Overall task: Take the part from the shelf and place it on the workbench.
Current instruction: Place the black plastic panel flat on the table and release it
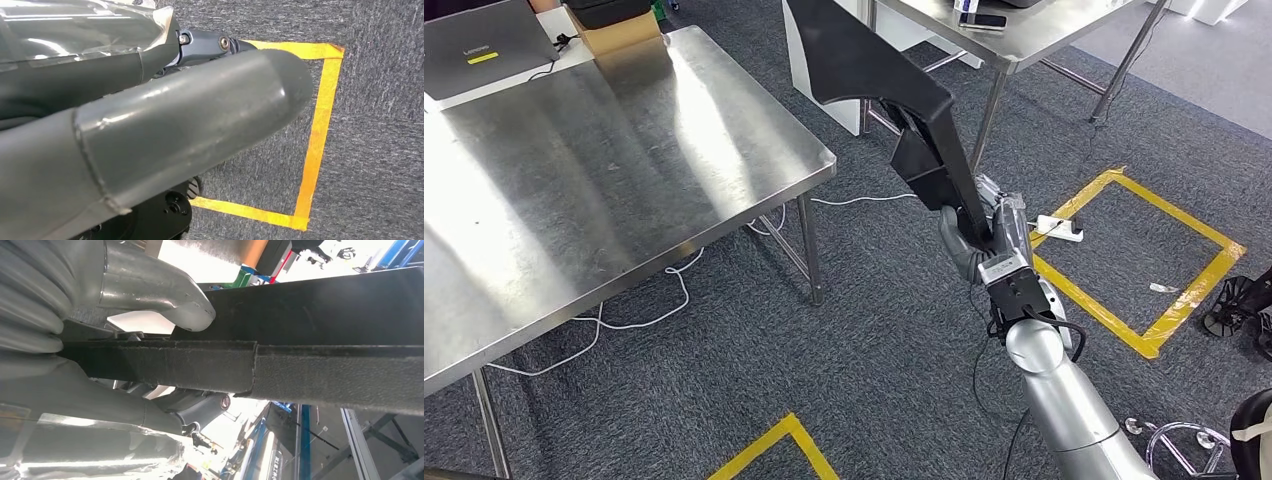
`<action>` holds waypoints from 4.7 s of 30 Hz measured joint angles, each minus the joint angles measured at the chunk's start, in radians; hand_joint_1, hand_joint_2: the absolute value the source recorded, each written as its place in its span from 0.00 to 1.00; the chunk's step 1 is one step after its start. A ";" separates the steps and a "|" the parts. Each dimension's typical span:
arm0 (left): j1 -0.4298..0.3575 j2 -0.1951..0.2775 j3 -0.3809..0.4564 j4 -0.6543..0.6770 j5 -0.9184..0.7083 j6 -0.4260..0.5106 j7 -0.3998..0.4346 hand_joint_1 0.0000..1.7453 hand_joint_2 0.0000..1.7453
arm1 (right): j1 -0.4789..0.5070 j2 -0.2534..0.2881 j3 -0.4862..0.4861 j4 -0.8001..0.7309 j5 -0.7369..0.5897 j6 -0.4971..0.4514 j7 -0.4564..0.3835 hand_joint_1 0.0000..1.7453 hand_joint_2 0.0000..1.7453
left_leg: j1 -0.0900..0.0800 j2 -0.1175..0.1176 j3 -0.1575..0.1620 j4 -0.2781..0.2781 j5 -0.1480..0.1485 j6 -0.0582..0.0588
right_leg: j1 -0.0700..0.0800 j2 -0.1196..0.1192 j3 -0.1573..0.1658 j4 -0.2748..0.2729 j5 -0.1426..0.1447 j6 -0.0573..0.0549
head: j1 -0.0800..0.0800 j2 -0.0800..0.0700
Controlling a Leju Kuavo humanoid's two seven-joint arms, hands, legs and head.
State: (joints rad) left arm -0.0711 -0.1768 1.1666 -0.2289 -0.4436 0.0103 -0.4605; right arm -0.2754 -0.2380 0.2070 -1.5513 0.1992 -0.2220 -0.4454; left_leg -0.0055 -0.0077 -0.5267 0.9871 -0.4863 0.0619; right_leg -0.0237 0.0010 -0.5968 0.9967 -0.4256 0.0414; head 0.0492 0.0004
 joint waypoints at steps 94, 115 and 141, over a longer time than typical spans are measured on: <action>-0.009 -0.001 0.015 0.000 -0.026 -0.010 0.009 0.00 0.00 | 0.004 0.000 0.001 0.009 0.056 -0.015 0.046 1.00 1.00 | 0.006 -0.035 -0.060 0.011 0.052 0.004 | 0.004 -0.002 -0.083 0.221 -0.110 0.012 | 0.005 0.000; -0.006 0.005 0.015 0.000 -0.027 -0.009 0.009 0.00 0.00 | 0.019 0.004 0.002 -0.008 0.066 -0.018 0.043 1.00 1.00 | 0.023 0.045 -0.082 0.037 0.047 -0.058 | 0.002 -0.041 0.054 -0.004 -0.049 -0.017 | -0.001 0.000; -0.003 0.001 0.016 0.000 -0.030 -0.002 0.007 0.00 0.00 | 0.057 0.004 -0.024 -0.022 0.066 -0.019 0.037 1.00 1.00 | 0.004 -0.030 -0.055 0.015 0.040 -0.001 | 0.012 0.002 0.025 -0.005 -0.022 0.002 | 0.004 0.000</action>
State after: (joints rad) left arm -0.0746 -0.1756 1.1822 -0.2289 -0.4732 0.0080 -0.4540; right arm -0.2182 -0.2343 0.1835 -1.5731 0.2647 -0.2415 -0.4082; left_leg -0.0010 -0.0376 -0.5817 1.0019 -0.4466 0.0607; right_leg -0.0116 0.0026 -0.5717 0.9922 -0.4478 0.0435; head 0.0533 0.0004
